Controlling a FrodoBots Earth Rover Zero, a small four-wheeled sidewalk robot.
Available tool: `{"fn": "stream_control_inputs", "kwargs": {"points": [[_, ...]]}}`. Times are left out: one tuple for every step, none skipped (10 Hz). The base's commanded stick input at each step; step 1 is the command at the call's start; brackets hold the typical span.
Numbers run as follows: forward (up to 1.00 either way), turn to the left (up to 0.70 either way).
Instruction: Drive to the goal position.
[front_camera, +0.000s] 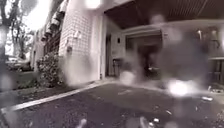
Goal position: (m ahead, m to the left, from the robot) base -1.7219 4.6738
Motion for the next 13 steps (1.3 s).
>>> {"fn": "stream_control_inputs", "kwargs": {"points": [[0.70, -0.14], [0.70, -0.14], [0.70, -0.14], [0.70, -0.14], [0.70, -0.13], [0.70, -0.08], [0.70, 0.00], [0.70, 0.00], [0.70, 0.00], [0.70, 0.00], [0.70, -0.11], [0.70, -0.14], [0.70, -0.14]]}}
